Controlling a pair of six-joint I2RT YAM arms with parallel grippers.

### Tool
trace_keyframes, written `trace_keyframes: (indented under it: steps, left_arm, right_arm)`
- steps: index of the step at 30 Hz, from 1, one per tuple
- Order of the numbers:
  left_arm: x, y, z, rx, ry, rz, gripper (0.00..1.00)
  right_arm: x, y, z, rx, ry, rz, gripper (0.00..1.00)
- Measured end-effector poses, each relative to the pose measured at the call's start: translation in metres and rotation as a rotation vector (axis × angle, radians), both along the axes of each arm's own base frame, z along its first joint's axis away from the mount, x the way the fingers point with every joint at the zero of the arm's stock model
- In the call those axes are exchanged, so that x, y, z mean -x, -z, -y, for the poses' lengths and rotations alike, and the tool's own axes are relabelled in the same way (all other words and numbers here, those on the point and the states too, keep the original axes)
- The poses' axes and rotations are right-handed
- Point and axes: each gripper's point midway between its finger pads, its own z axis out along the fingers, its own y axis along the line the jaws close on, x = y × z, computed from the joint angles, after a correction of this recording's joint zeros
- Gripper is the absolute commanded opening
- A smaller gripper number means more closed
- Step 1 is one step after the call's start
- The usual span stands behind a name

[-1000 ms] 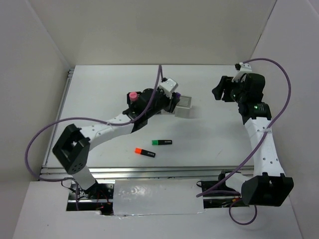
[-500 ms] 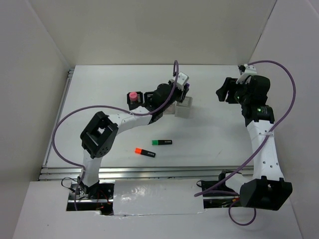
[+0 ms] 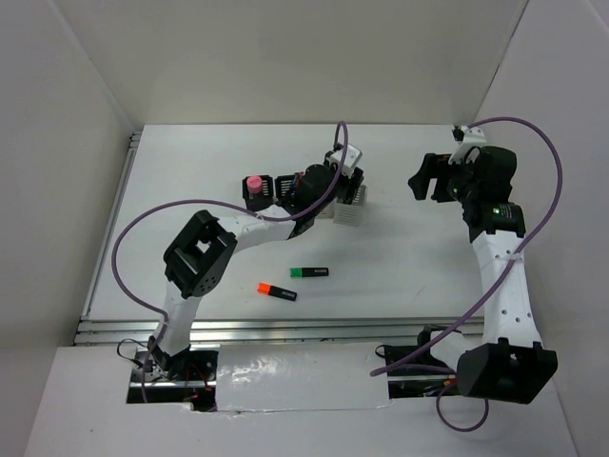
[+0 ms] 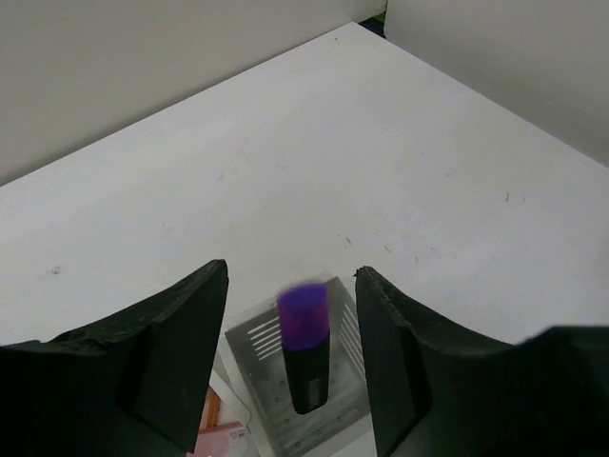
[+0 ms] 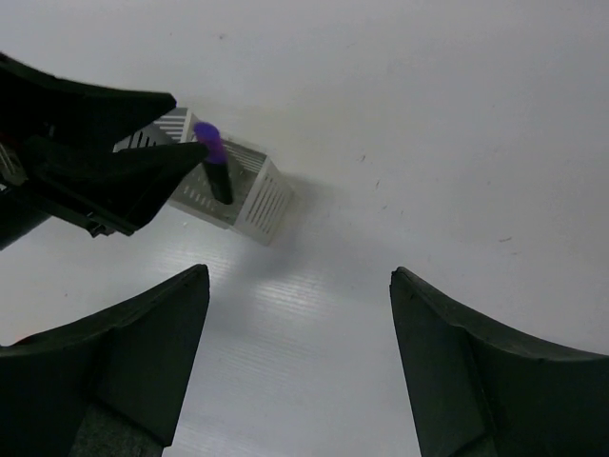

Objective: Sort the stationery into containers
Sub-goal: Place the pen in the storage box, then pick up the pen from the center of the board.

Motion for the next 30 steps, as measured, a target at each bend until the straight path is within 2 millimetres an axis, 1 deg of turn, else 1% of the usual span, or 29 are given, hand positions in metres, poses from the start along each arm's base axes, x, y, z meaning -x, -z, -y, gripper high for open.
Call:
trace_keyframes:
  steps: [4, 6, 7, 9, 10, 12, 13, 14, 15, 16, 17, 18, 19, 20, 21, 22, 23, 24, 25, 26, 28, 29, 30]
  left_arm:
    - [0.000, -0.003, -0.001, 0.002, -0.001, 0.000, 0.79]
    - [0.001, -0.012, -0.006, 0.005, -0.006, 0.001, 0.80]
    - [0.001, -0.020, -0.009, 0.013, -0.009, 0.004, 0.80]
    - [0.004, -0.045, -0.021, 0.033, -0.017, 0.000, 0.80]
    - [0.004, -0.061, -0.029, 0.044, -0.017, -0.006, 0.83]
    - [0.000, -0.103, -0.055, 0.078, -0.036, -0.020, 0.87]
    - [-0.005, -0.129, -0.073, 0.102, -0.052, -0.015, 0.88]
    - [-0.007, -0.158, -0.096, 0.135, -0.061, -0.016, 0.88]
    - [-0.011, -0.180, -0.124, 0.162, -0.084, -0.016, 0.88]
    - [-0.013, -0.203, -0.157, 0.187, -0.112, -0.012, 0.89]
    - [-0.015, -0.220, -0.190, 0.207, -0.148, -0.010, 0.91]
    - [-0.014, -0.234, -0.233, 0.228, -0.201, -0.016, 0.92]
    - [-0.014, -0.241, -0.275, 0.241, -0.264, -0.029, 0.93]
    - [-0.010, -0.244, -0.310, 0.253, -0.319, -0.047, 0.95]
    - [-0.005, -0.242, -0.350, 0.252, -0.378, -0.066, 0.96]
    - [0.002, -0.235, -0.374, 0.253, -0.418, -0.094, 0.96]
    - [0.010, -0.221, -0.400, 0.250, -0.467, -0.140, 0.97]
    - [0.020, -0.203, -0.415, 0.246, -0.489, -0.200, 0.97]
    - [0.028, -0.188, -0.428, 0.246, -0.519, -0.246, 0.98]
    - [0.036, -0.172, -0.438, 0.244, -0.532, -0.291, 0.98]
    - [0.051, -0.140, -0.447, 0.237, -0.547, -0.384, 0.98]
    - [0.060, -0.124, -0.450, 0.239, -0.551, -0.433, 0.98]
    - [0.066, -0.114, -0.453, 0.244, -0.555, -0.470, 0.98]
  right_arm:
    - [0.005, 0.002, -0.002, 0.020, -0.034, -0.016, 0.83]
    - [0.007, 0.000, -0.001, 0.032, -0.047, -0.016, 0.80]
    - [0.008, -0.003, -0.001, 0.042, -0.065, -0.011, 0.78]
    - [0.008, -0.011, -0.006, 0.064, -0.130, 0.000, 0.76]
    - [0.009, -0.014, -0.011, 0.073, -0.172, 0.000, 0.76]
    - [0.007, -0.020, -0.028, 0.106, -0.277, -0.001, 0.75]
    - [0.006, -0.020, -0.041, 0.123, -0.342, -0.004, 0.75]
    - [0.006, -0.017, -0.058, 0.144, -0.412, -0.016, 0.74]
    - [0.008, -0.011, -0.075, 0.161, -0.484, -0.030, 0.74]
    - [0.011, -0.002, -0.098, 0.182, -0.570, -0.050, 0.74]
    - [0.016, 0.009, -0.119, 0.207, -0.644, -0.075, 0.74]
    - [0.024, 0.025, -0.142, 0.240, -0.724, -0.112, 0.74]
    - [0.033, 0.041, -0.167, 0.274, -0.809, -0.146, 0.74]
    - [0.042, 0.056, -0.187, 0.307, -0.880, -0.179, 0.74]
    - [0.053, 0.072, -0.208, 0.346, -0.954, -0.216, 0.74]
    - [0.061, 0.088, -0.222, 0.377, -1.007, -0.258, 0.74]
    - [0.072, 0.107, -0.238, 0.411, -1.071, -0.323, 0.74]
    - [0.080, 0.123, -0.252, 0.440, -1.120, -0.376, 0.75]
    - [0.082, 0.140, -0.263, 0.472, -1.150, -0.418, 0.76]
    - [0.086, 0.159, -0.271, 0.511, -1.172, -0.469, 0.78]
    - [0.093, 0.191, -0.280, 0.590, -1.199, -0.552, 0.78]
    - [0.094, 0.204, -0.282, 0.630, -1.199, -0.583, 0.78]
    - [0.095, 0.216, -0.284, 0.669, -1.199, -0.607, 0.78]
